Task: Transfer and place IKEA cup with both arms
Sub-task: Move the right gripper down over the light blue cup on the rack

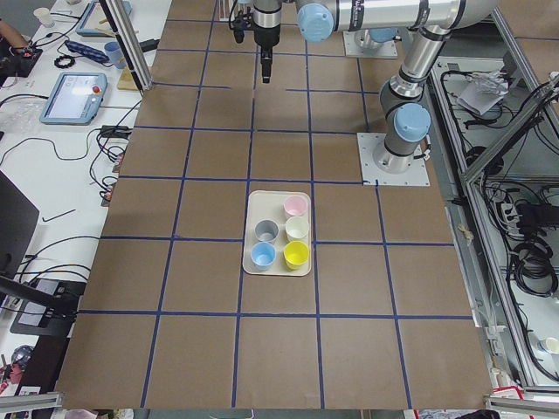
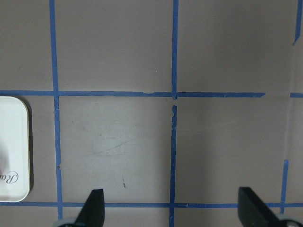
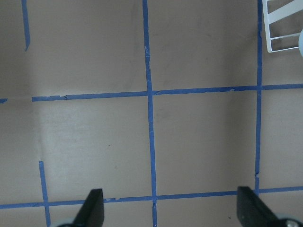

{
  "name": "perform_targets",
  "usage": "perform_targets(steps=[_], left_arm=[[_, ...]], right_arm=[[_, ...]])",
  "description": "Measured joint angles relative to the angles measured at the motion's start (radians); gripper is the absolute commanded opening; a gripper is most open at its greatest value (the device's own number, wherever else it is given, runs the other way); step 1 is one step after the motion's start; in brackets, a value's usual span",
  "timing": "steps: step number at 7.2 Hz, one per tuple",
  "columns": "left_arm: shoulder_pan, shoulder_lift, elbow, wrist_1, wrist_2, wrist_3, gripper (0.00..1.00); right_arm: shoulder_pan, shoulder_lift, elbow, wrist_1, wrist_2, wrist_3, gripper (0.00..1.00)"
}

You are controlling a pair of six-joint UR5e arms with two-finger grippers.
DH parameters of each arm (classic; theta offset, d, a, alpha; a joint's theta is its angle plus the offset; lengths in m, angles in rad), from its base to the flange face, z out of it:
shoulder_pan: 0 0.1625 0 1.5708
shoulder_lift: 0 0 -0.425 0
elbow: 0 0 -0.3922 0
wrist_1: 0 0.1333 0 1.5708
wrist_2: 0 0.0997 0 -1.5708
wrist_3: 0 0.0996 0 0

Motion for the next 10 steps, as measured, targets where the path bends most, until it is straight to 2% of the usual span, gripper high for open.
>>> perform_targets(steps=[3,5,8,10], left_arm=[[-0.001,-0.001,0.004,-0.004,0.012,0.006,1.0],[-0.003,-0.012,0.01,-0.008,0.01,0.009,1.0],[-0.004,-0.016,0.006,-0.008,0.006,0.009,1.0],[-0.003,-0.013,-0.004,-0.008,0.011,0.01,1.0]], right_arm=[[-0.007,0.001,0.001,-0.003,0.006,-0.001,1.0],[-0.054,0.002,0.001,-0.048,0.015,-0.02,1.0],[-0.27,0.034,0.002,-0.086,0.044,-0.056,1.0],[-0.399,0.1,0.002,-0.127,0.056,-0.232,1.0]])
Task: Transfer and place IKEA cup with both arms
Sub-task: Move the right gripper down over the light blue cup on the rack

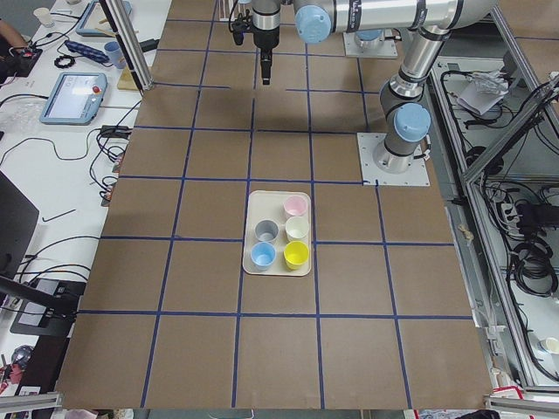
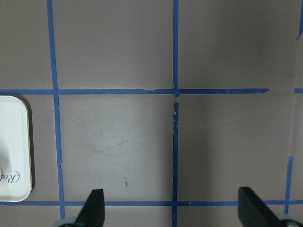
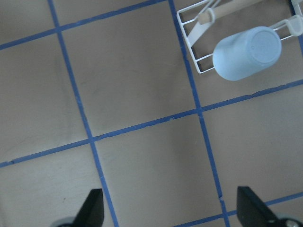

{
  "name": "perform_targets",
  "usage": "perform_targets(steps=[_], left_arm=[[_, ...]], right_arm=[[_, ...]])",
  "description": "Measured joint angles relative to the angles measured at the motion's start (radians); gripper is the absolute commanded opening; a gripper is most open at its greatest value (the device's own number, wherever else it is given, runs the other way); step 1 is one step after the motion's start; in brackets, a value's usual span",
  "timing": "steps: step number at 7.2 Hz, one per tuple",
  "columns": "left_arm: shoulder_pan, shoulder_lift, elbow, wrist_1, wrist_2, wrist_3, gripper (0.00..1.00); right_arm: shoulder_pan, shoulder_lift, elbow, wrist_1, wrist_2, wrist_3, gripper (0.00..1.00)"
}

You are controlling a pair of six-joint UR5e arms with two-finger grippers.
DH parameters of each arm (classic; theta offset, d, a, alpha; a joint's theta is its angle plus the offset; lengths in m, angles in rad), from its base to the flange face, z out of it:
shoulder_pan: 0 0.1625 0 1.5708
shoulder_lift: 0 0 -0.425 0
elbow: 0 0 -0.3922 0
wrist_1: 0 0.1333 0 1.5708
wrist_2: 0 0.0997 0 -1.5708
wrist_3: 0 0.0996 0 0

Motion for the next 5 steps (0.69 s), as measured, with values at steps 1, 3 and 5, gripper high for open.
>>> perform_targets(steps=[1,3,5], left_arm=[[0.0,-0.004,0.001,-0.003,-0.001,0.0,1.0],[0.0,-0.008,0.006,-0.012,-0.001,0.001,1.0],[0.002,-0.008,0.004,-0.015,-0.002,0.001,1.0]], right_arm=[[-0.049,0.041,0.0,-0.049,0.023,-0.086,1.0],[-0.133,0.134,0.0,-0.131,0.101,-0.24,1.0],[-0.181,0.198,0.0,-0.159,0.18,-0.367,1.0]])
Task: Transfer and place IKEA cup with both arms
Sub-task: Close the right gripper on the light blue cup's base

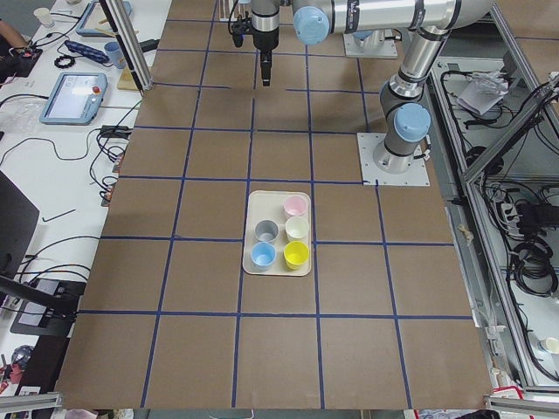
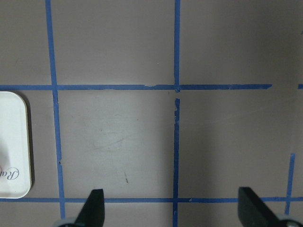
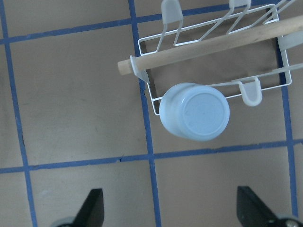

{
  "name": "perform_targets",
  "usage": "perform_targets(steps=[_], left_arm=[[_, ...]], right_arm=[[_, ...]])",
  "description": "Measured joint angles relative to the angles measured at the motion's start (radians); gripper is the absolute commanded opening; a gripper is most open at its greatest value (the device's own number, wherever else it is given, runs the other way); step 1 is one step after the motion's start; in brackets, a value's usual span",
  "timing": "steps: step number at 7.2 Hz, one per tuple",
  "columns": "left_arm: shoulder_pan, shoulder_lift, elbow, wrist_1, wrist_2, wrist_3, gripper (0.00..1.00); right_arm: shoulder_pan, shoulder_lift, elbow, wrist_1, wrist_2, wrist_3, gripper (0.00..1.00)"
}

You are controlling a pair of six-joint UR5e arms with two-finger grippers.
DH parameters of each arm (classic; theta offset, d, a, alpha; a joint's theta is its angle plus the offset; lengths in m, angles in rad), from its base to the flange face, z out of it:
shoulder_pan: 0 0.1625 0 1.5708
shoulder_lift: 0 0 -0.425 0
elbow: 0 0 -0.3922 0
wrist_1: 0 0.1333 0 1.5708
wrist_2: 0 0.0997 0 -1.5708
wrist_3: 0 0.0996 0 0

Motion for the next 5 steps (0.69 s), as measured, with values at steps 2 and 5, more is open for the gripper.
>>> perform_targets(steps=[2,5], left_arm=[[0.005,-0.001,0.009,-0.001,0.0,0.0,1.0],[0.009,0.001,0.013,-0.001,-0.002,0.0,1.0]], right_arm=[[-0.011,0.03,-0.002,-0.008,0.023,-0.085,1.0],[-0.03,0.086,-0.009,-0.044,0.033,-0.16,1.0]])
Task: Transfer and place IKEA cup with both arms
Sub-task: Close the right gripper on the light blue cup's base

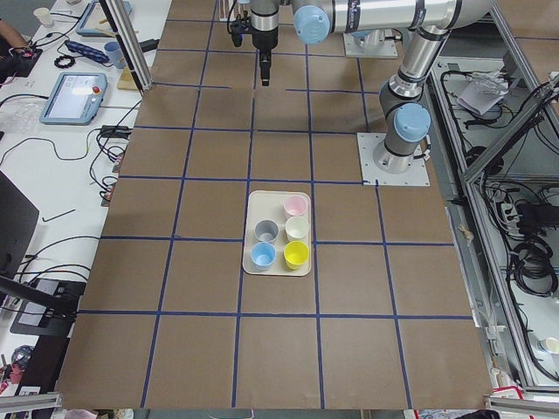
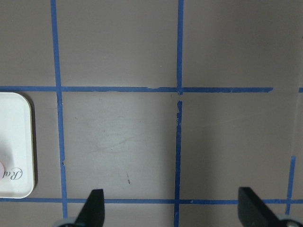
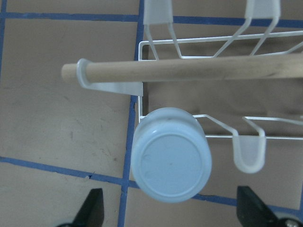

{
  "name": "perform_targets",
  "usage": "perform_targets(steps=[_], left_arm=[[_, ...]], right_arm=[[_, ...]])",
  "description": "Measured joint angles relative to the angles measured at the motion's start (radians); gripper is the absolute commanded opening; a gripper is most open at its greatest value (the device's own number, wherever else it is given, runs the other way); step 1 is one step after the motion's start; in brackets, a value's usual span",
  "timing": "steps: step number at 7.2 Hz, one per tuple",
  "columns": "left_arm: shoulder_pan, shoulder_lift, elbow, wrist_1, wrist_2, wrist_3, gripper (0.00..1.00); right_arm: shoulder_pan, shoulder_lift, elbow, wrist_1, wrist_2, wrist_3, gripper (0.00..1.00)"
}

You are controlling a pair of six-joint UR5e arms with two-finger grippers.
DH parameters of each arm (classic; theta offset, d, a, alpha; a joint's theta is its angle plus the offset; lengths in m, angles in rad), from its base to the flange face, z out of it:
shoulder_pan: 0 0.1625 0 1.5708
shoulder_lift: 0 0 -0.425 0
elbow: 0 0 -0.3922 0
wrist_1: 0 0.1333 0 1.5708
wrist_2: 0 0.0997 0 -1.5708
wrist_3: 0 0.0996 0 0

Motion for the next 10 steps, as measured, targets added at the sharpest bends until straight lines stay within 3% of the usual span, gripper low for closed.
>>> perform_targets(steps=[8,10], left_arm=[[0.001,-0.001,-0.007,-0.001,0.007,0.0,1.0],[0.001,0.004,-0.019,-0.002,0.008,0.0,1.0]], right_arm=[[0.006,0.02,0.016,-0.025,0.008,0.041,1.0],[0.006,0.018,0.026,-0.031,0.009,0.044,0.93]])
